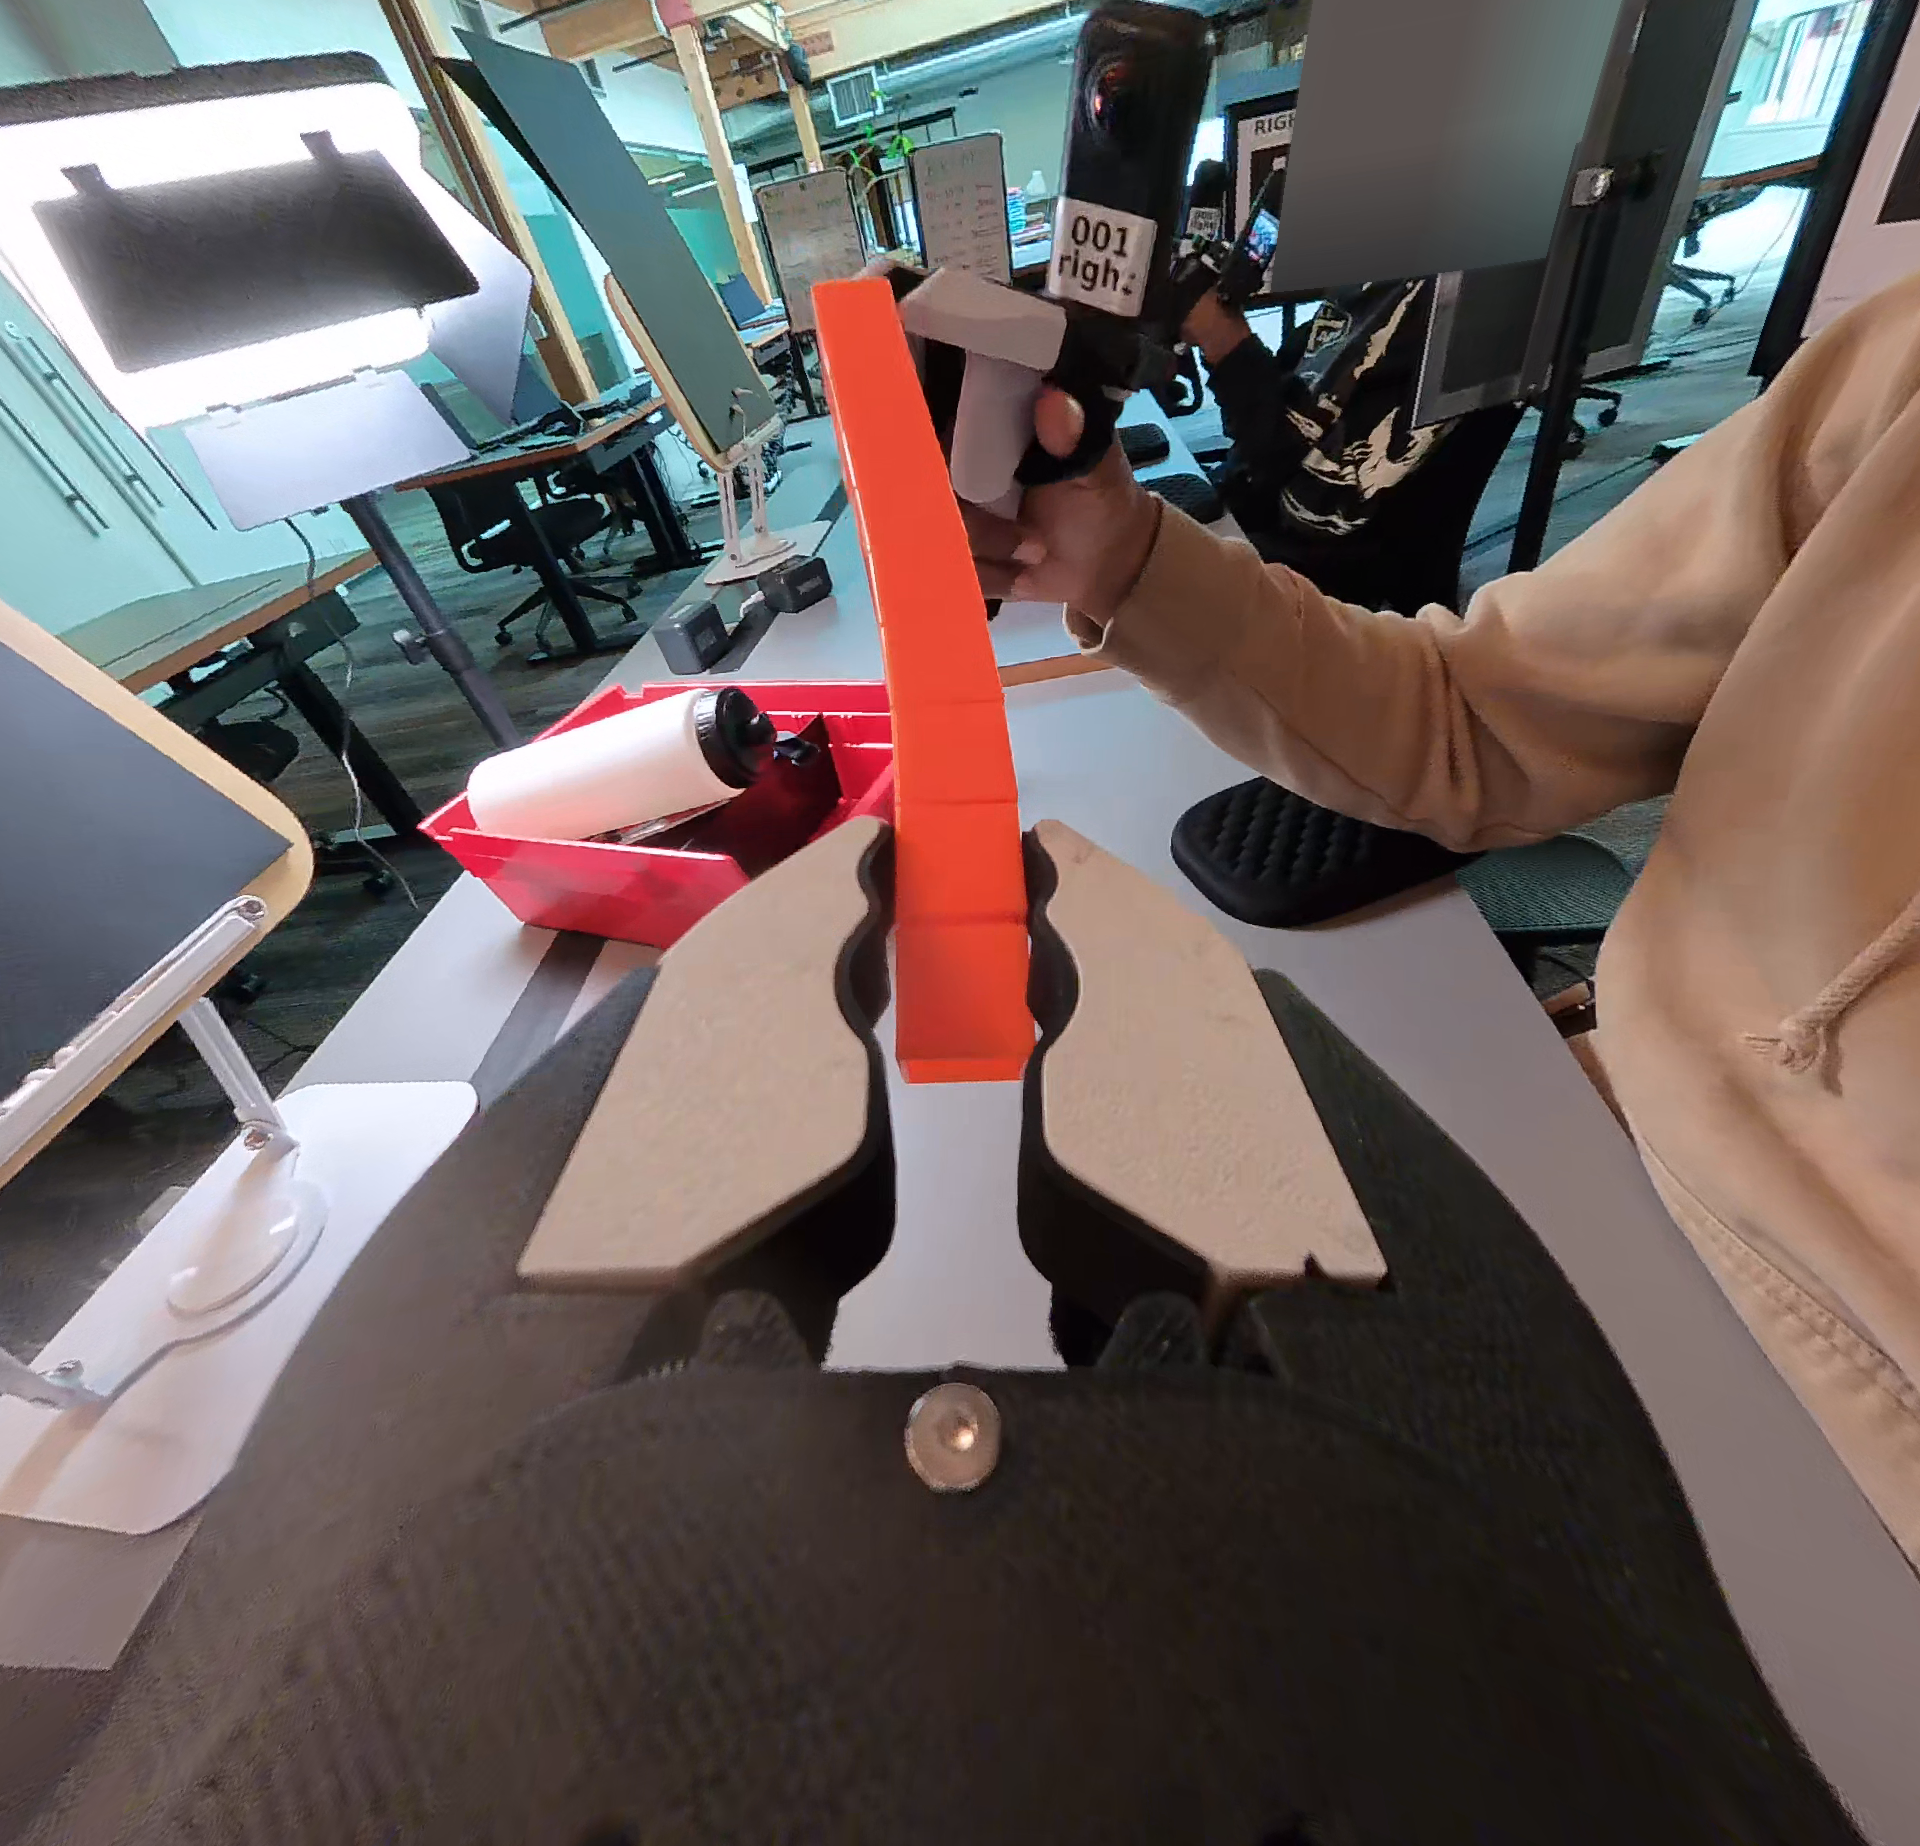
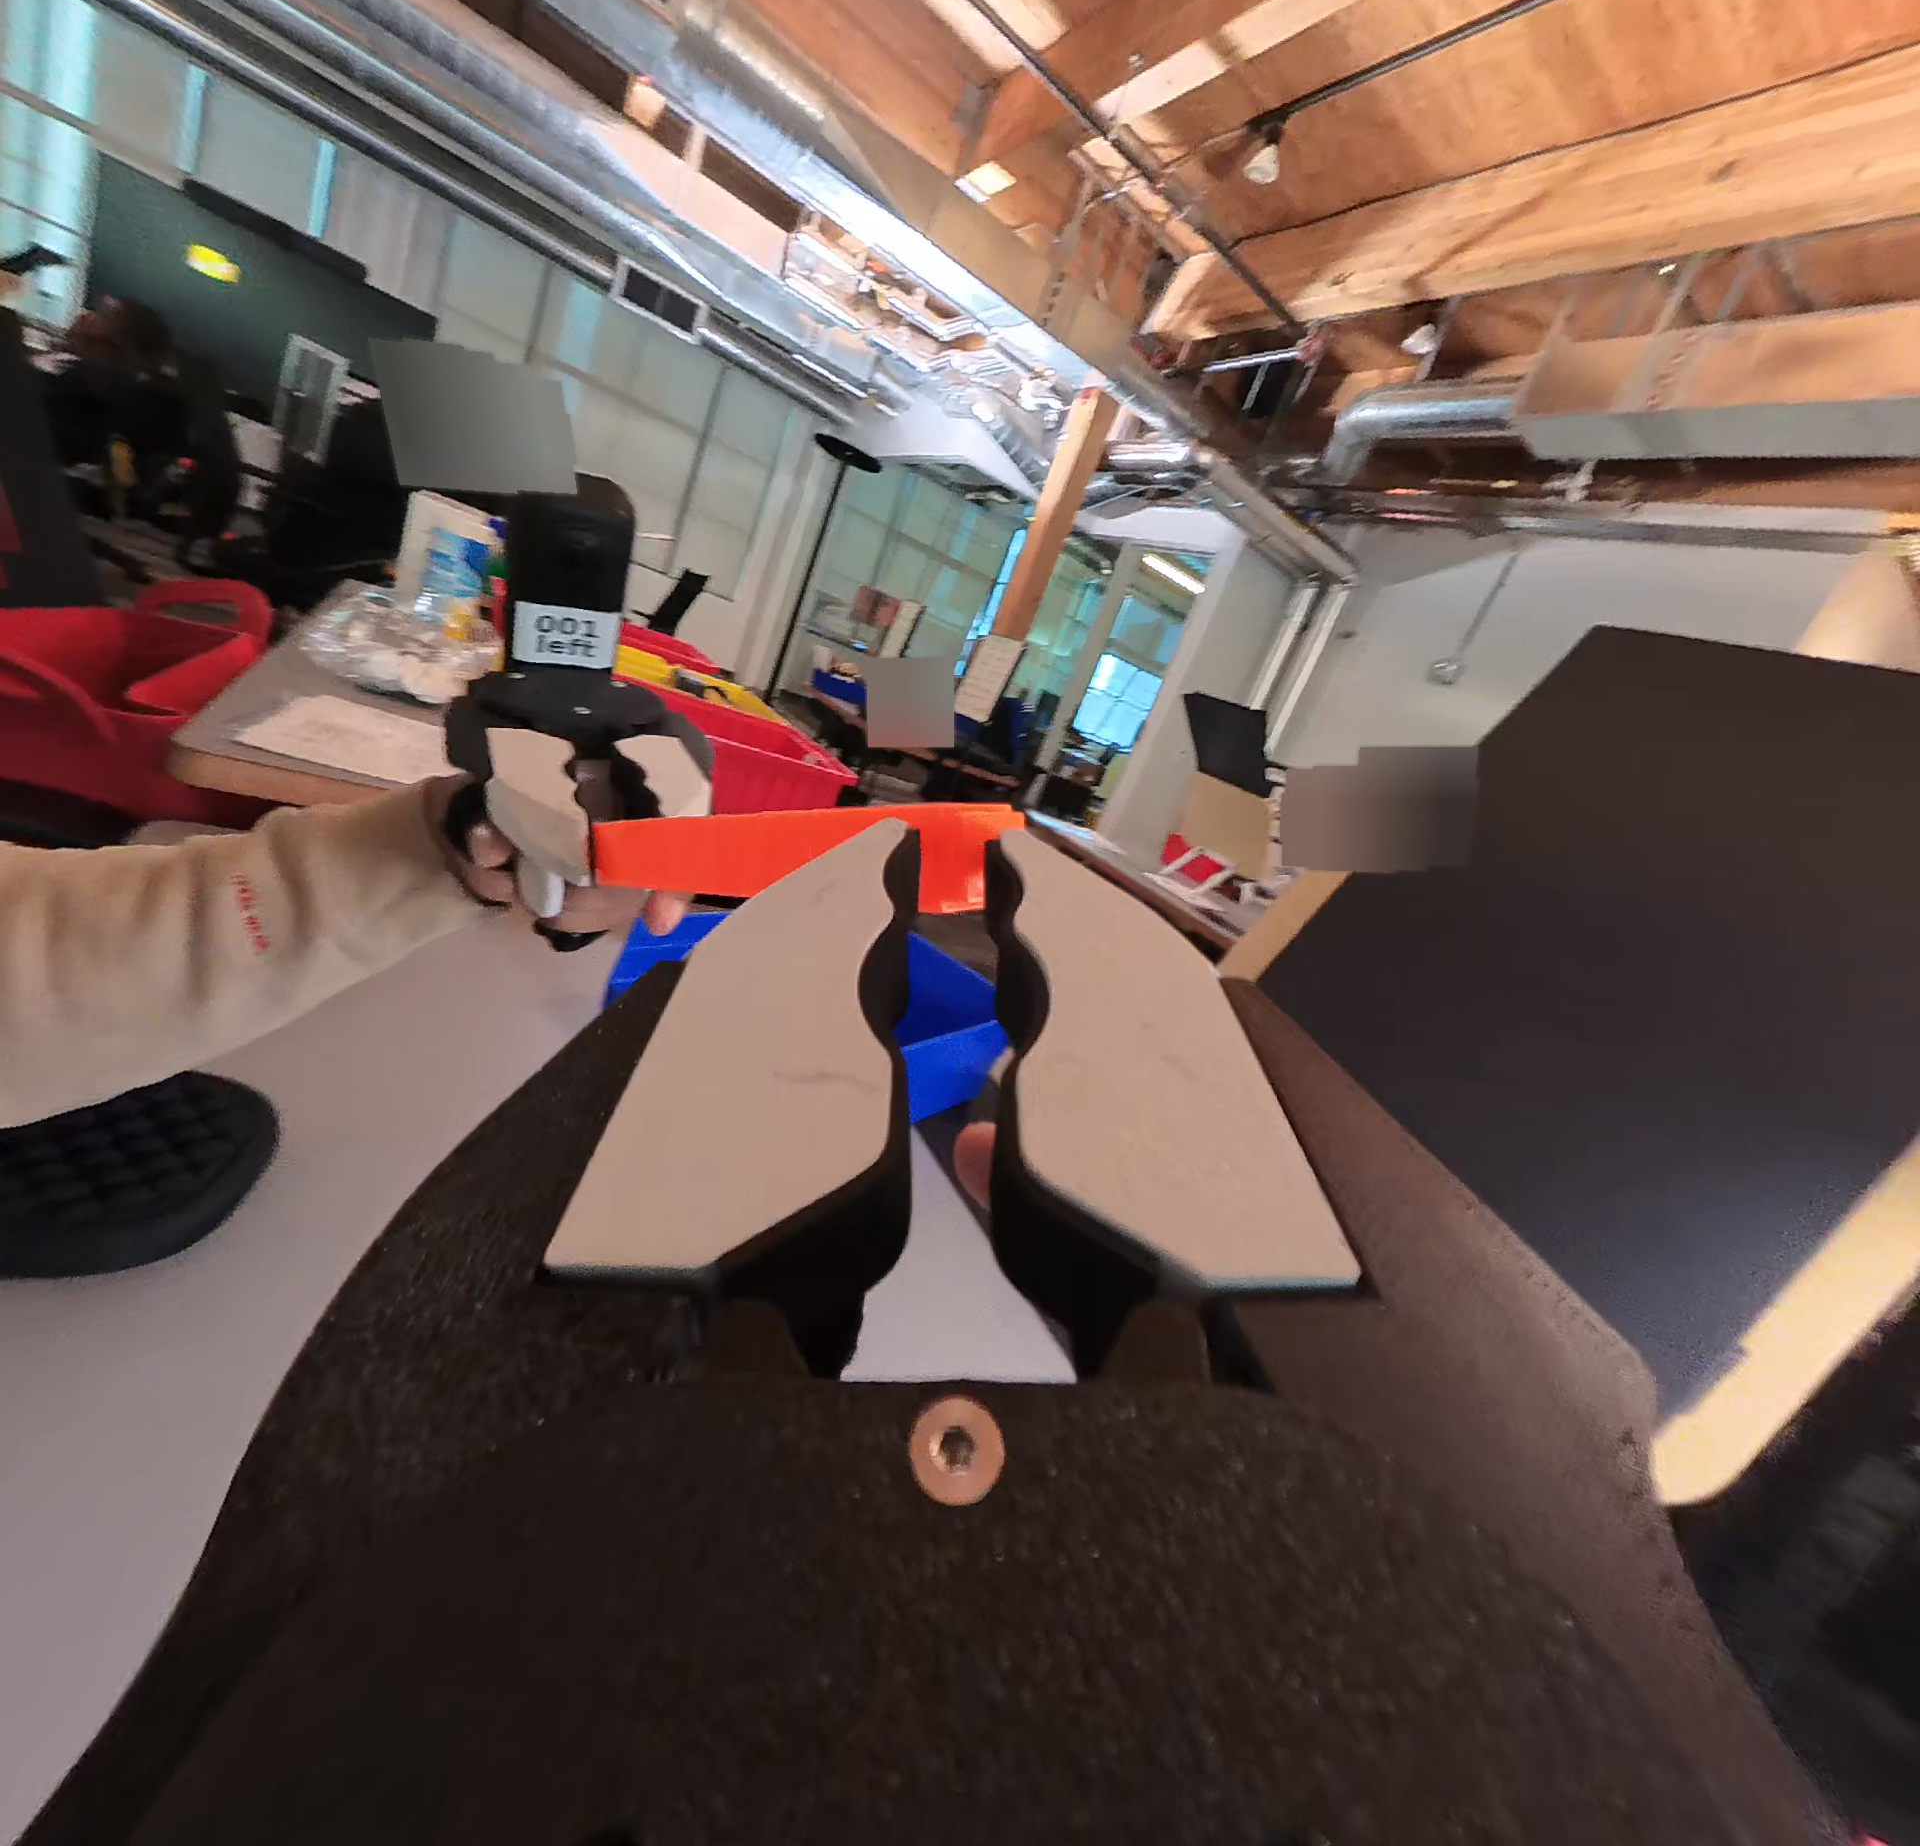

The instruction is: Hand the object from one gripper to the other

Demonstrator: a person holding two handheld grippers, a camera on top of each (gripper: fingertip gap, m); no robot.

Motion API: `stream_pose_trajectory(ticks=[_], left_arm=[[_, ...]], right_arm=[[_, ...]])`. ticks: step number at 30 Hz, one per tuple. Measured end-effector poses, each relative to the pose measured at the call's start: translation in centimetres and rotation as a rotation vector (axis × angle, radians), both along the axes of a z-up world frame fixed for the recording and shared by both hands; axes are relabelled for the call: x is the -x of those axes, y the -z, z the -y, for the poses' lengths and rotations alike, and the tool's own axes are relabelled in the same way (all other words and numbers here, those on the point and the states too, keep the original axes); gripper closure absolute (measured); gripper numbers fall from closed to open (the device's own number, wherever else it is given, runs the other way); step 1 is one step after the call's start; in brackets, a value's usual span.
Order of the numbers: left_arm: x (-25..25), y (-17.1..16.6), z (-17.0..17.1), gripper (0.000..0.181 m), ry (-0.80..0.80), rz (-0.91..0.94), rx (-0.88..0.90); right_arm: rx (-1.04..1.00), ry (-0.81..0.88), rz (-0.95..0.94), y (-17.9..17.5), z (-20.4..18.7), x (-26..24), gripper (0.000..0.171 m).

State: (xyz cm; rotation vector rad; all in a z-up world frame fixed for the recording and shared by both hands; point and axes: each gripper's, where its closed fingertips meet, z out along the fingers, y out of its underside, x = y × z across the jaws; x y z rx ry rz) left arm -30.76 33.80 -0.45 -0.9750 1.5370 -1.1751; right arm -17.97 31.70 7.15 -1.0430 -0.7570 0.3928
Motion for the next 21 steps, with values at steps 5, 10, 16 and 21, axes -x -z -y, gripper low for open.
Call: stream_pose_trajectory(ticks=[5,10,16,21], left_arm=[[-0.4,1.5,-0.5,0.159,0.009,-0.052,0.04],[-1.4,4.6,-1.8,0.145,-0.002,-0.156,0.076],[-3.0,6.1,-2.2,0.142,-0.027,-0.178,0.099],[-3.3,6.3,-2.0,0.141,-0.023,-0.184,0.092]], right_arm=[[0.093,-0.081,0.059,1.2,0.3,-0.1,0.163],[0.152,-0.109,0.112,2.4,0.0,0.0,0.166],[0.202,-0.109,0.213,4.4,-0.6,1.1,0.167],[0.188,-0.109,0.2,4.2,-0.6,1.1,0.167]])
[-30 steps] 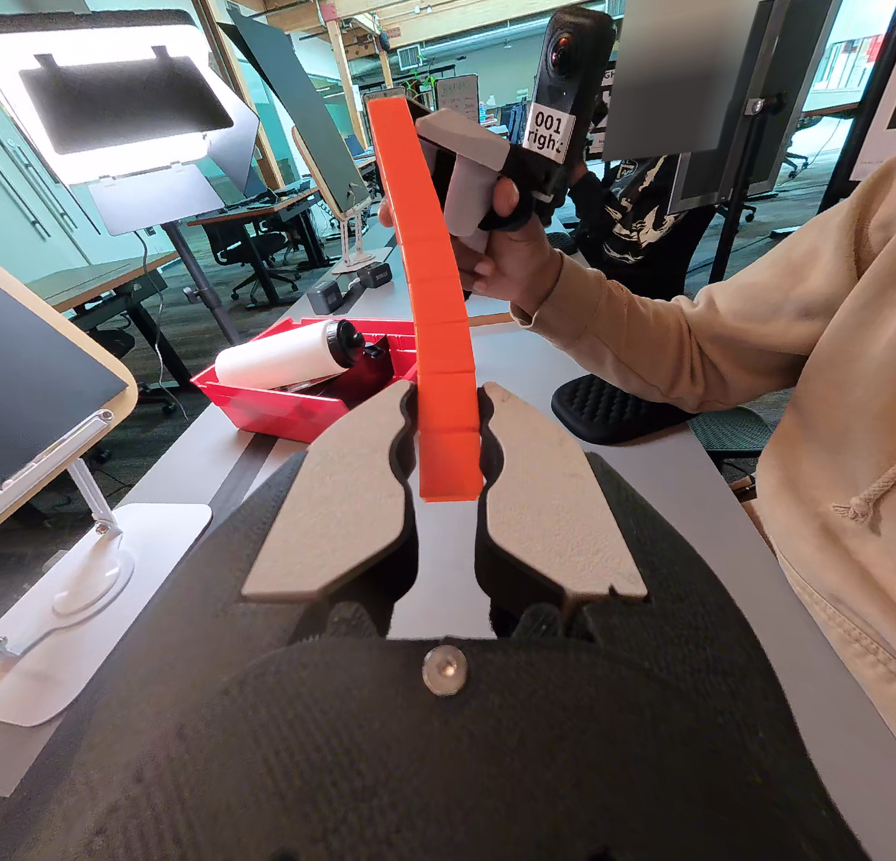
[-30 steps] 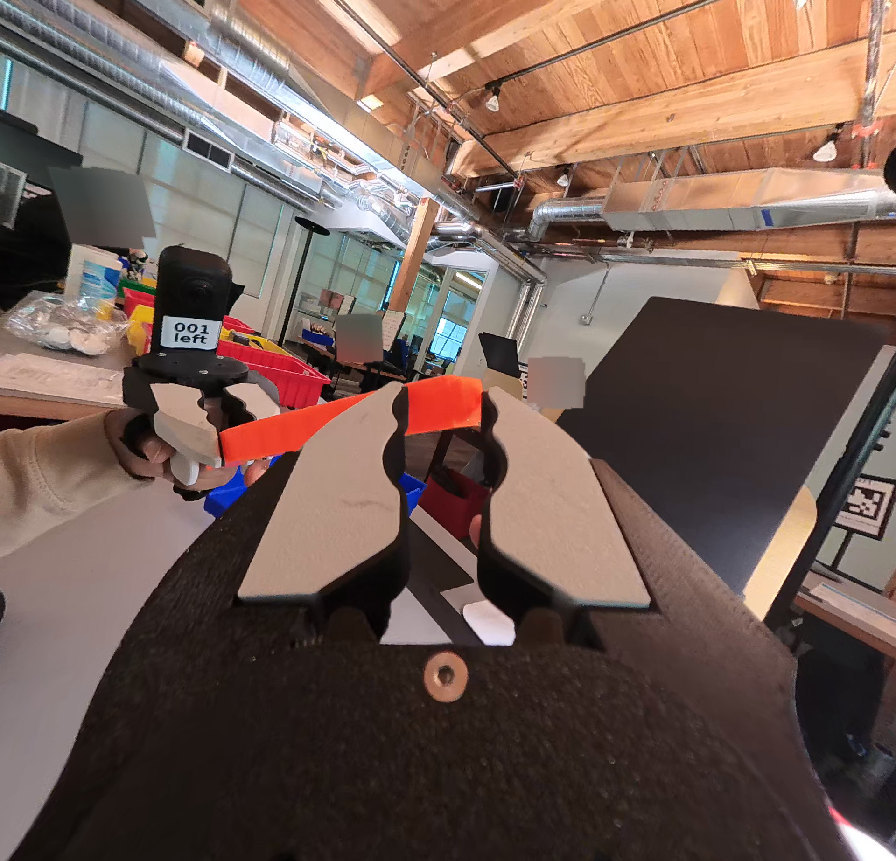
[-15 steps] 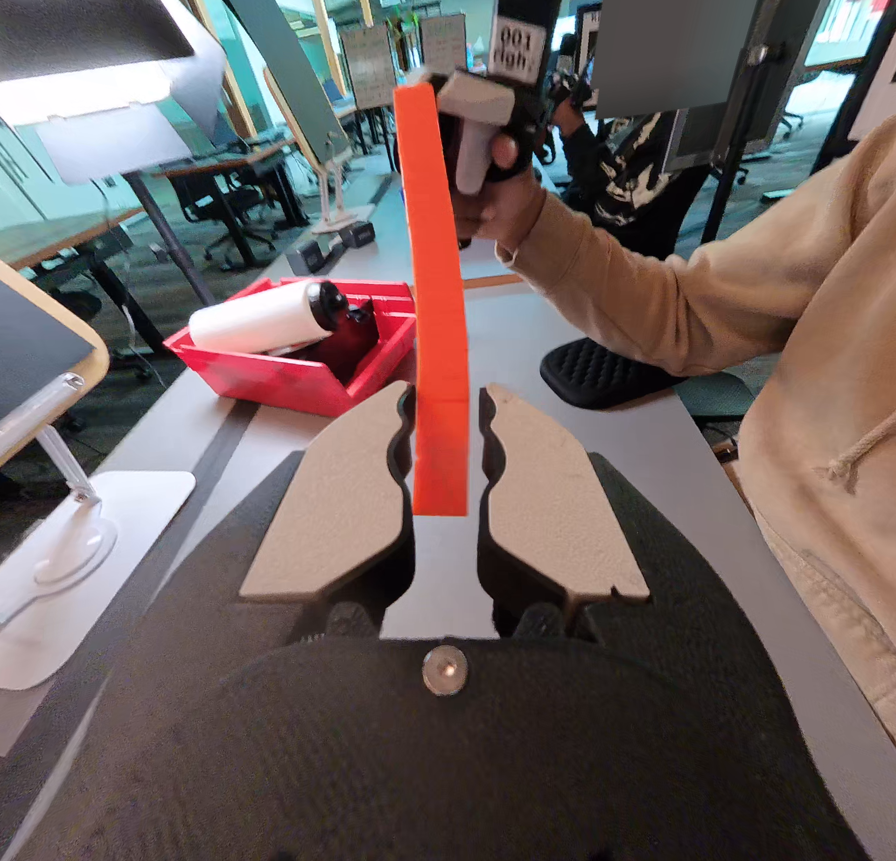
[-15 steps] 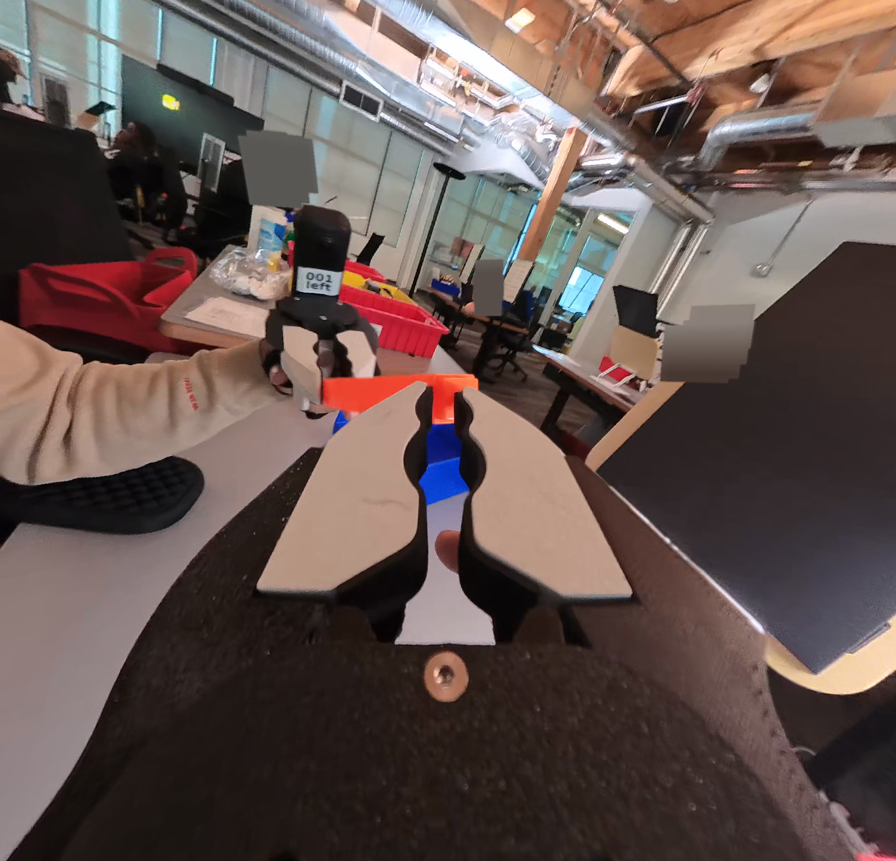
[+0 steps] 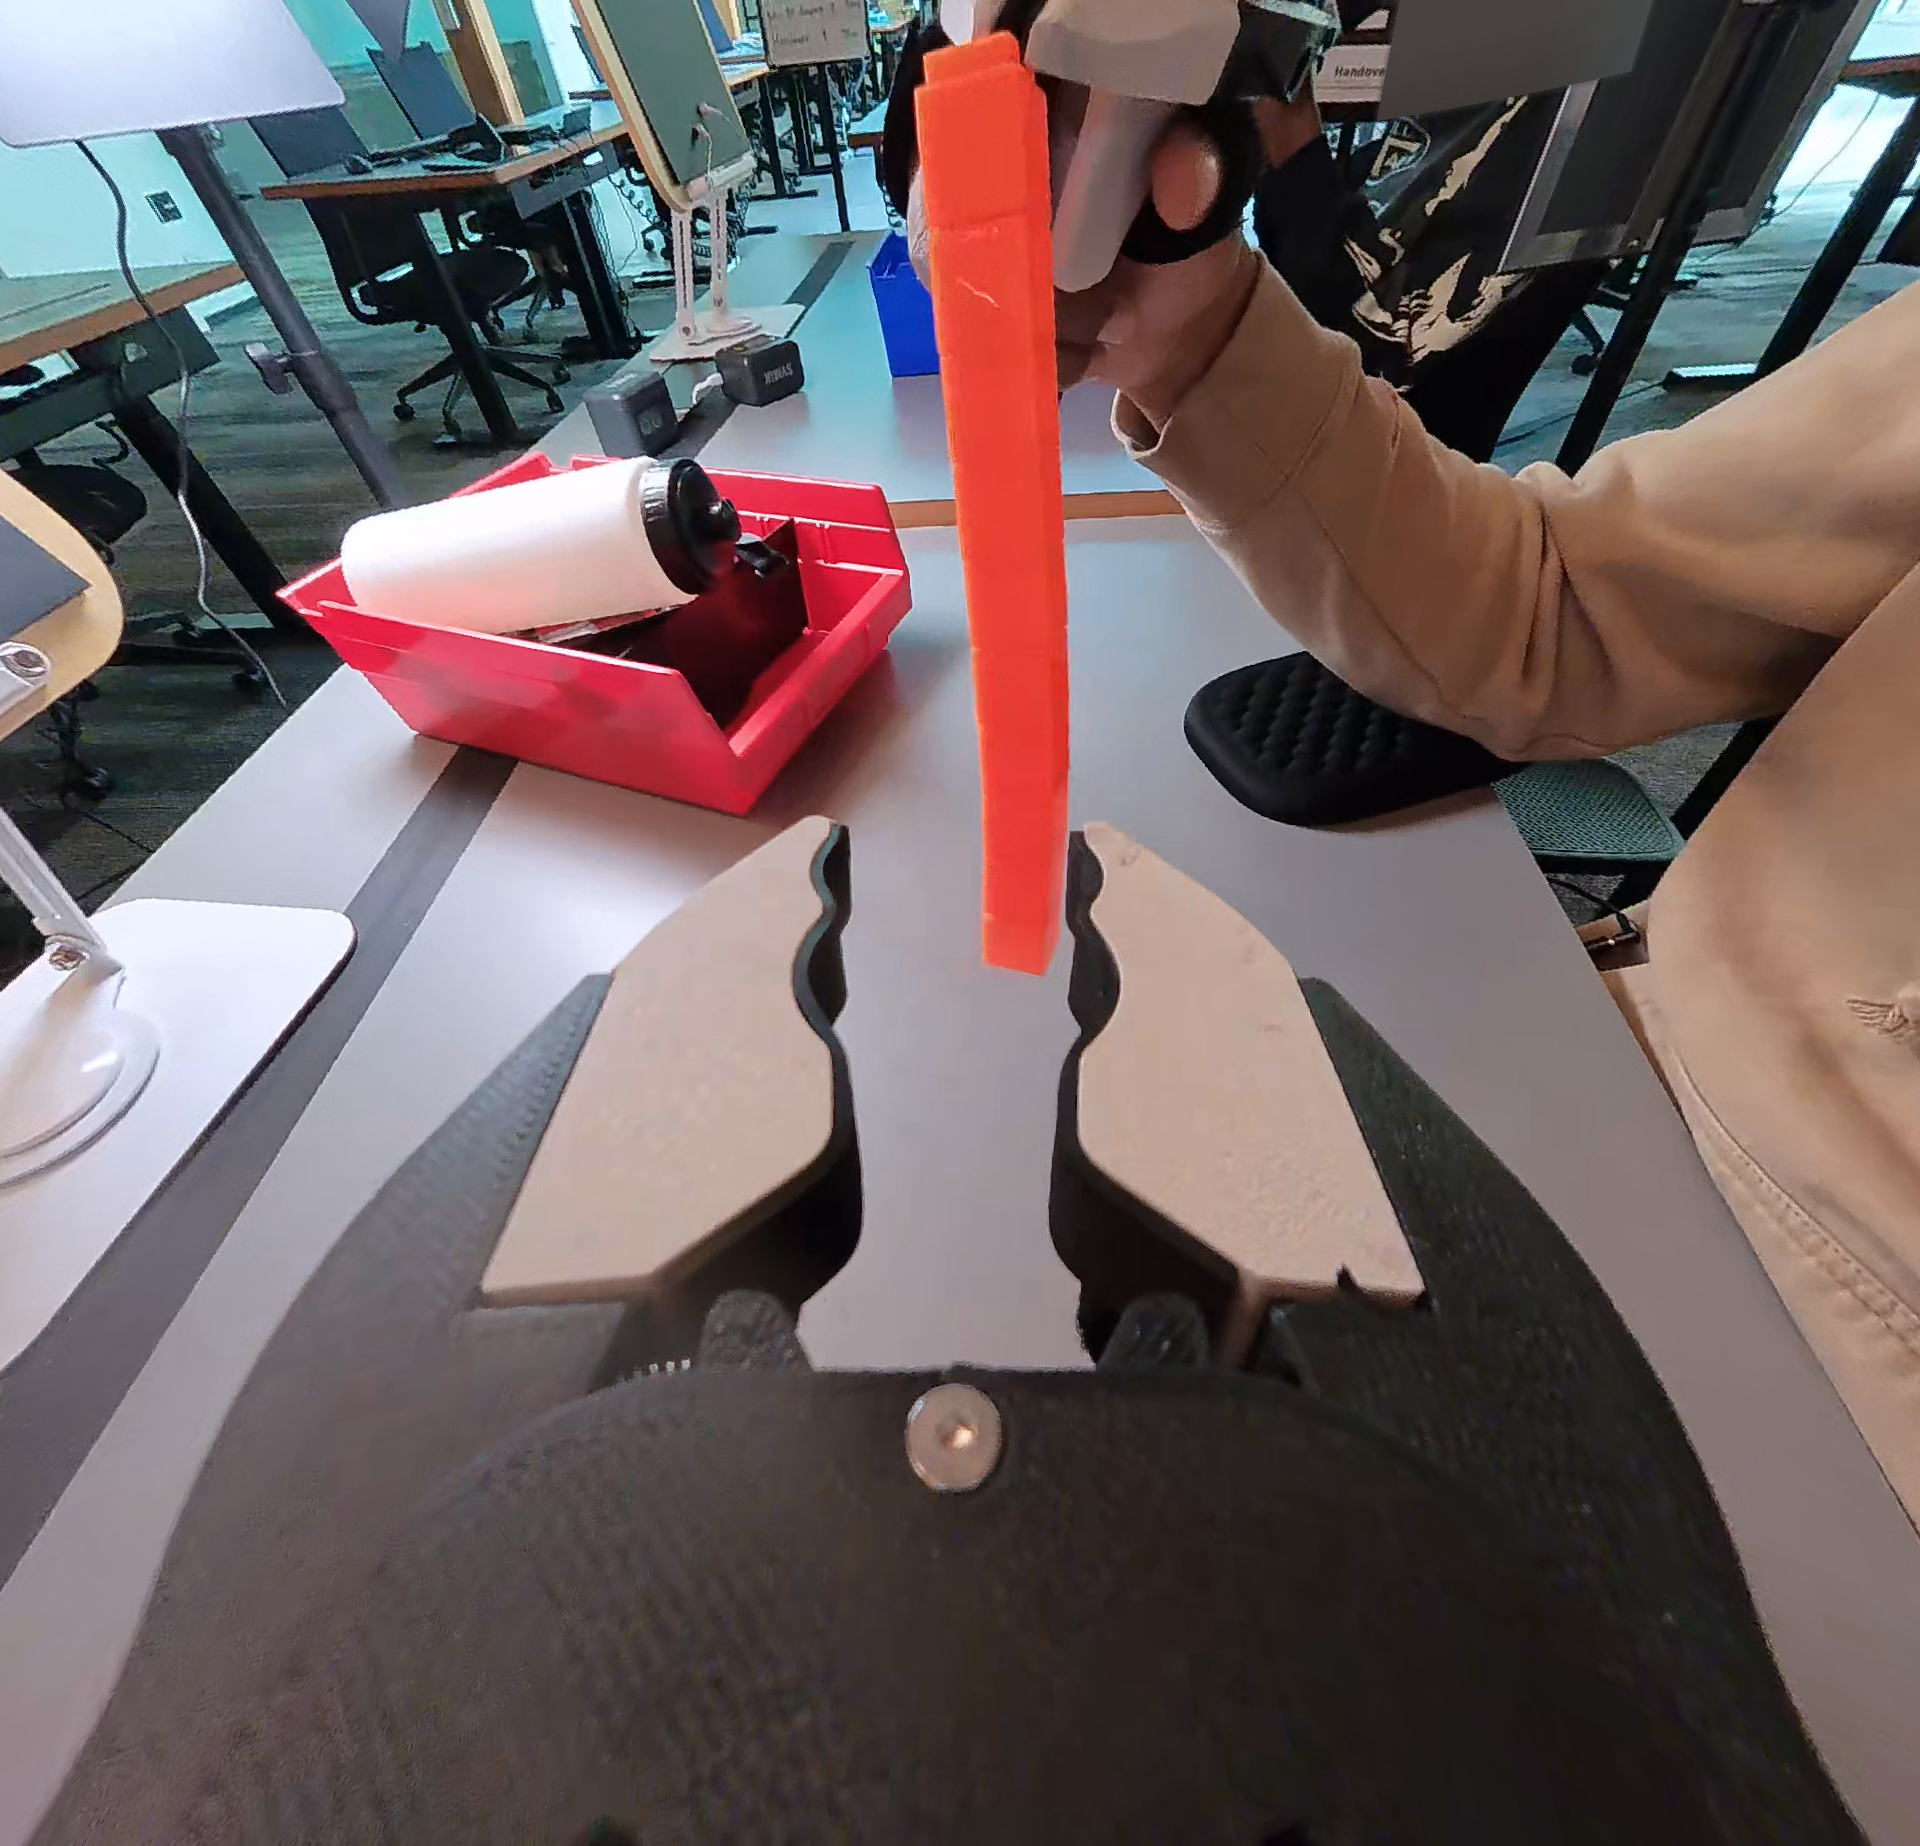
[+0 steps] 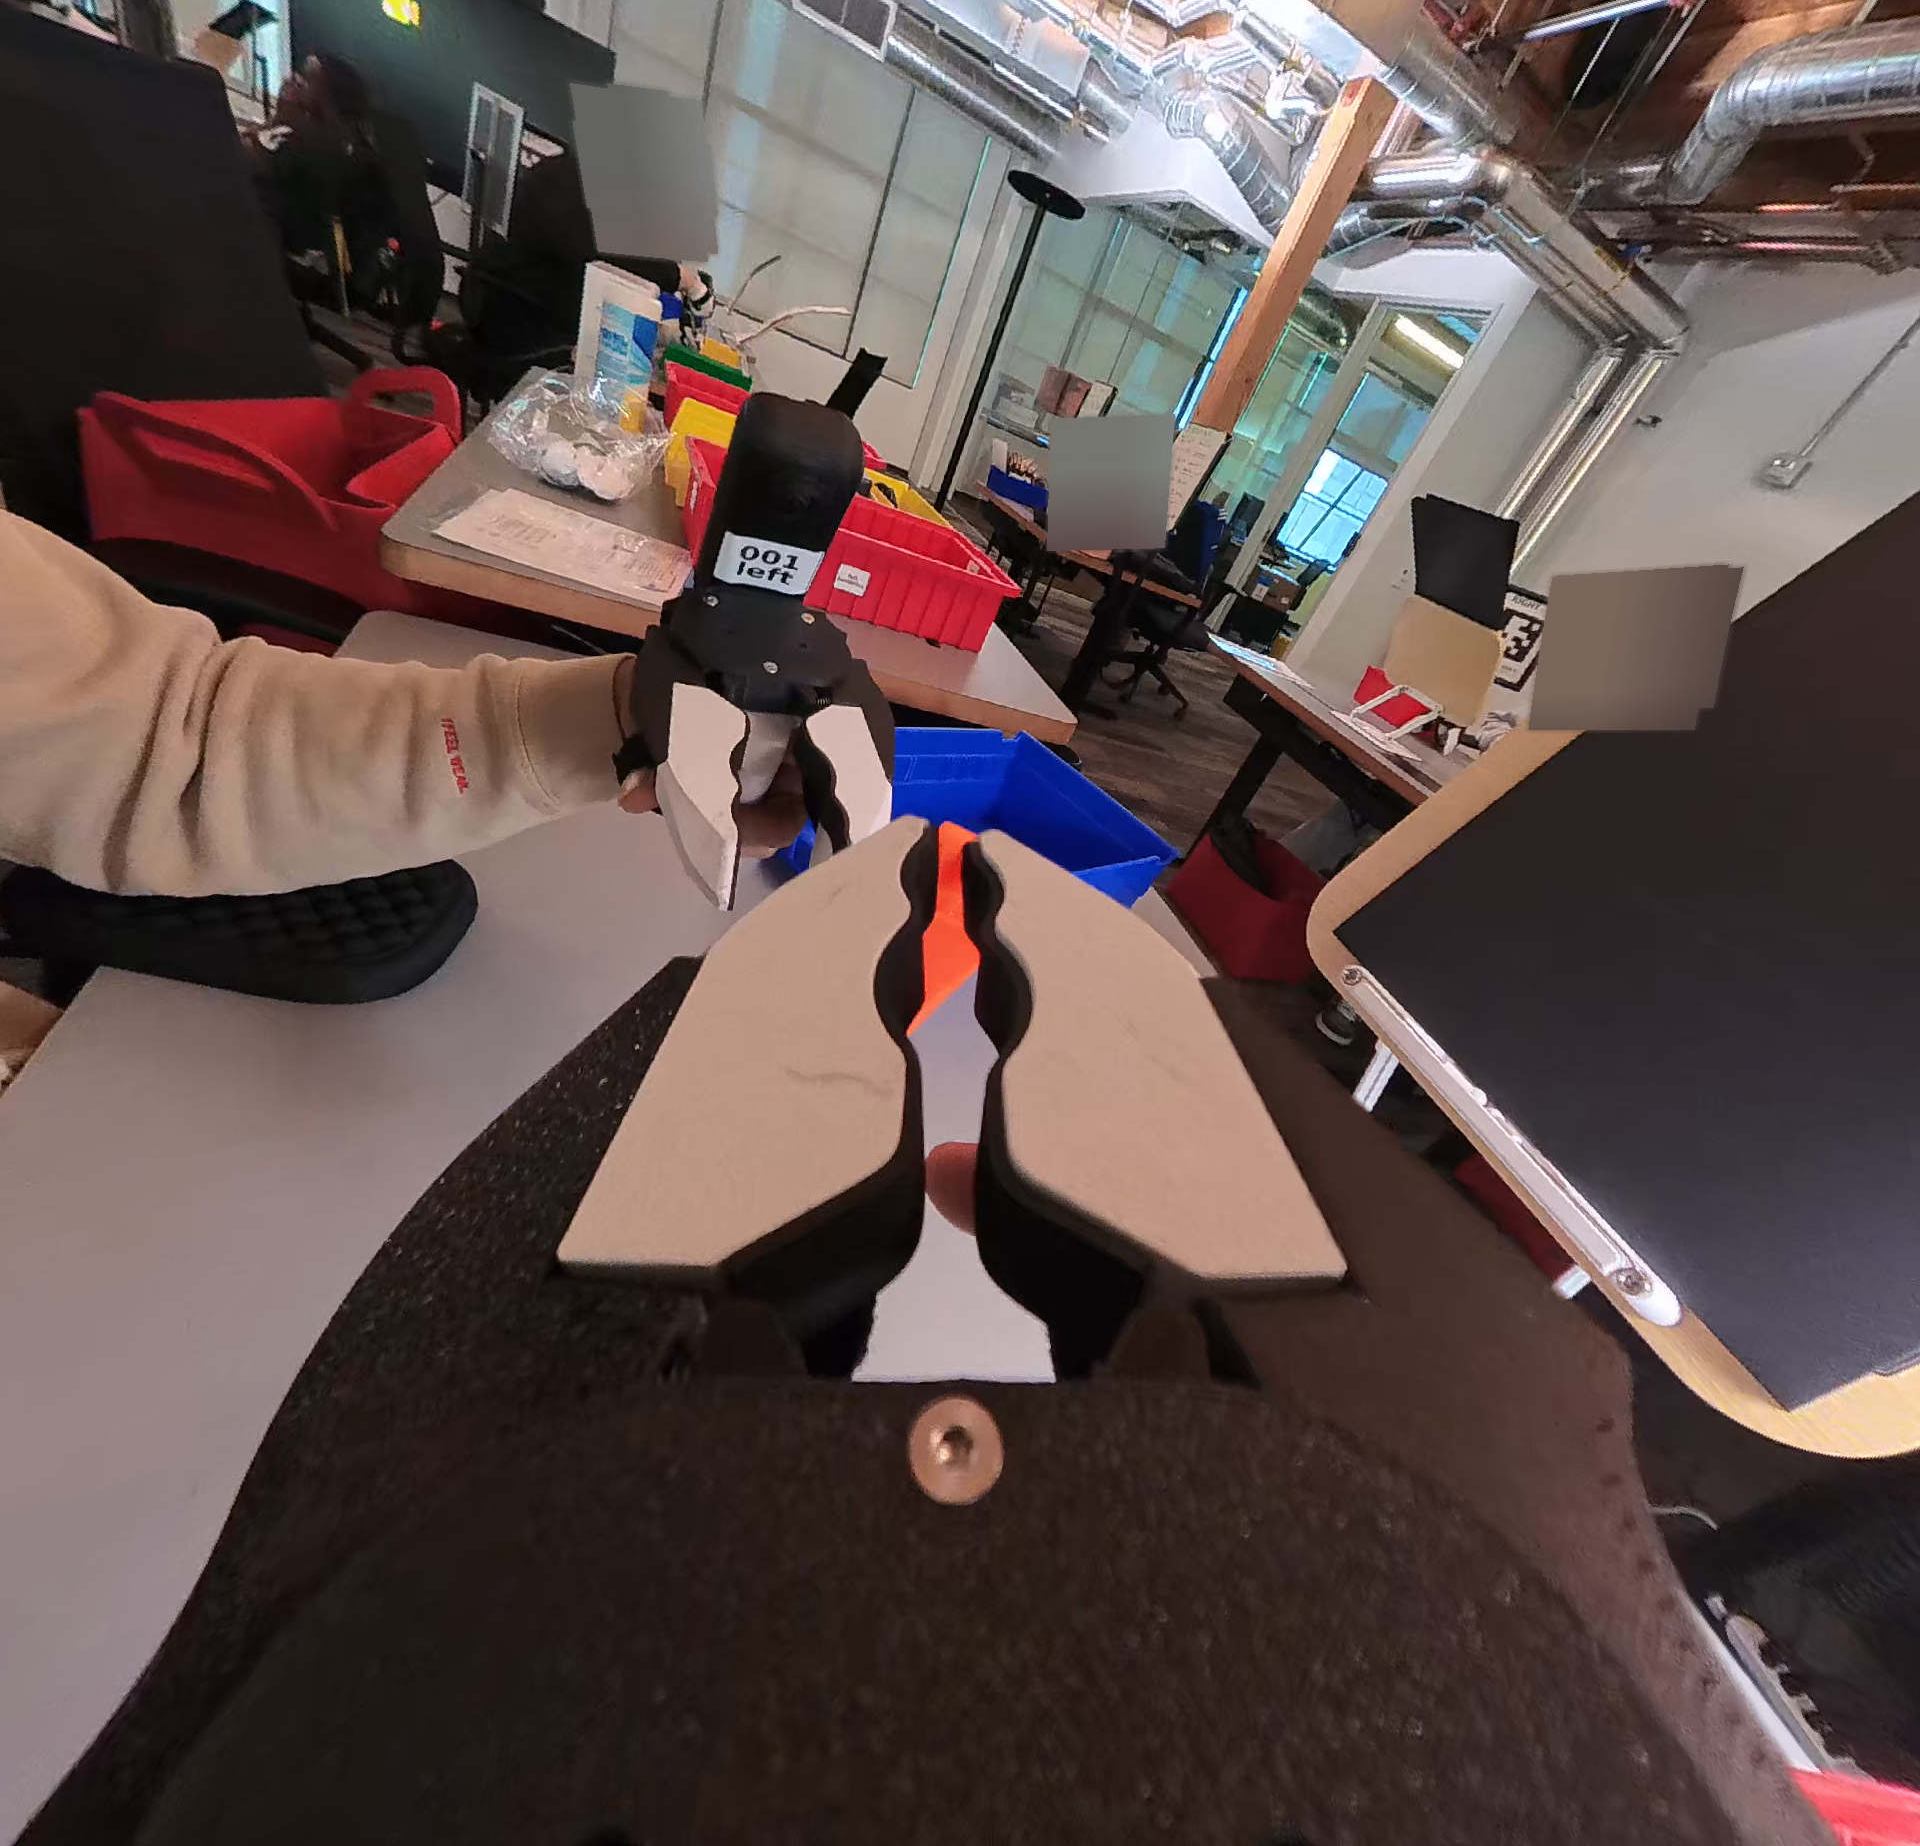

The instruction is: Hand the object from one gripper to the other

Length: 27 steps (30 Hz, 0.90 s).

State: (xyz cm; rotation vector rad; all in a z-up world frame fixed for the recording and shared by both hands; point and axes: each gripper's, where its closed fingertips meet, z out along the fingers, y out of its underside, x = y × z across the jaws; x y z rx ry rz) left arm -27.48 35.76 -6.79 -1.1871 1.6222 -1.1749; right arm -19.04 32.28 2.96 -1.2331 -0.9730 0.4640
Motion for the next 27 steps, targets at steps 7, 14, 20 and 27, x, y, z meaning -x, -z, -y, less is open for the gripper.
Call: stream_pose_trajectory(ticks=[7,14,20,27], left_arm=[[0.4,-0.6,-0.4,0.142,-0.021,0.021,-0.004],[-1.1,0.1,0.2,0.14,-0.026,0.016,0.009],[-2.8,0.0,2.0,0.132,0.0,0.035,0.008],[-3.3,-0.7,4.8,0.126,0.056,0.041,-0.062]], right_arm=[[-0.049,0.115,0.011,-1.4,0.4,-3.3,0.167],[-0.072,0.172,0.012,-2.0,0.7,-5.0,0.167],[-0.068,0.059,0.0,-1.8,1.2,-2.1,0.167],[-0.017,-0.144,0.021,-0.1,2.4,3.8,0.167]])
